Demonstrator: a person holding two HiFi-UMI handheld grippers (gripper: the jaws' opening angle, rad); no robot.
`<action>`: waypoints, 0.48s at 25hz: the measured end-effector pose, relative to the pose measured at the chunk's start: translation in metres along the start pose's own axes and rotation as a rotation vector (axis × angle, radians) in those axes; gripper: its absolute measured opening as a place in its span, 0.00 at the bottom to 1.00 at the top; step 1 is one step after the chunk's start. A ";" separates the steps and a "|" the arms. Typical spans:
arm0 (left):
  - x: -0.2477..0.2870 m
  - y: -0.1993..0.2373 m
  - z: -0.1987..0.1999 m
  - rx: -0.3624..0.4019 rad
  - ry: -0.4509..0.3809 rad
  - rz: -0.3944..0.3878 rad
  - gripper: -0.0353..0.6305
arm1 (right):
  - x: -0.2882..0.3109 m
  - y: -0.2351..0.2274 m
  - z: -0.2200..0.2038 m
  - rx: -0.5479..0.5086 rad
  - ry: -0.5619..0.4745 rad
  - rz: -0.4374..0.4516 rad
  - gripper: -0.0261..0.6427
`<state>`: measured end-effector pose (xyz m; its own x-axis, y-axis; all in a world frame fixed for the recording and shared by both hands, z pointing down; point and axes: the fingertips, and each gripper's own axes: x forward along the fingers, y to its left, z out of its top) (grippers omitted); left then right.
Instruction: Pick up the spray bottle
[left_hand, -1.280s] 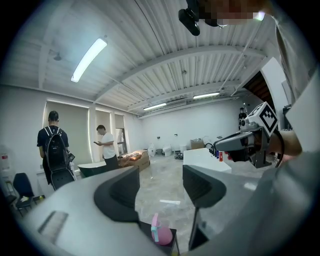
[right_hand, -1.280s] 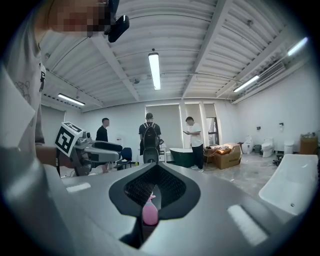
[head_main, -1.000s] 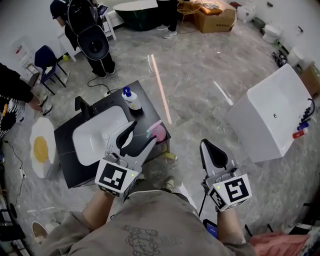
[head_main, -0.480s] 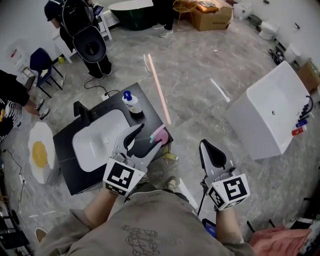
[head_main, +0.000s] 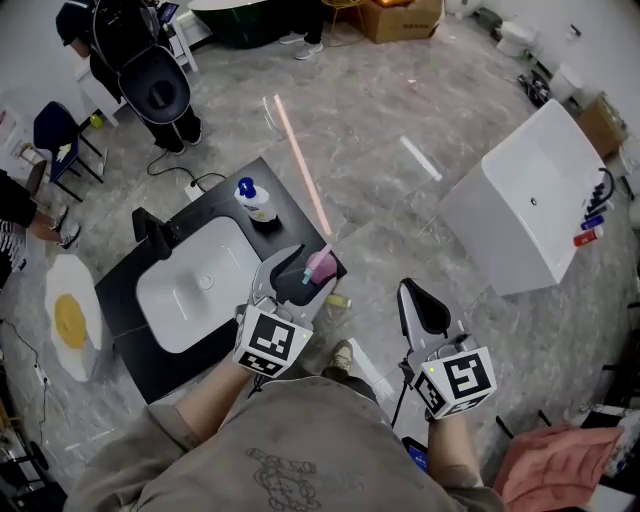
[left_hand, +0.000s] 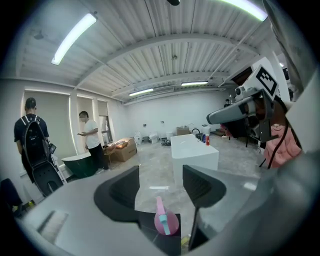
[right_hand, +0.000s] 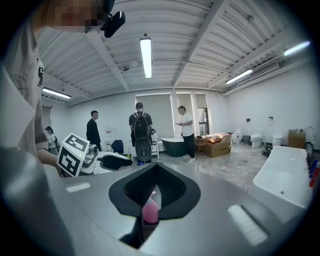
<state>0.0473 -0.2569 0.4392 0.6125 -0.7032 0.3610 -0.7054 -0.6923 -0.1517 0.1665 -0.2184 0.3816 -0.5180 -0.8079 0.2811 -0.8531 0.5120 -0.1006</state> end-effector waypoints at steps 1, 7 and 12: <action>0.004 0.000 -0.005 -0.006 0.003 -0.003 0.45 | 0.001 0.000 -0.002 0.002 0.006 -0.007 0.08; 0.028 0.002 -0.043 -0.023 0.055 -0.020 0.46 | 0.006 0.008 -0.012 0.021 0.042 -0.023 0.08; 0.044 0.002 -0.066 -0.060 0.082 -0.048 0.46 | 0.011 0.014 -0.025 0.031 0.083 -0.034 0.08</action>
<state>0.0492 -0.2785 0.5159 0.6168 -0.6518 0.4412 -0.6972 -0.7126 -0.0779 0.1507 -0.2128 0.4066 -0.4827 -0.7973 0.3624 -0.8724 0.4741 -0.1190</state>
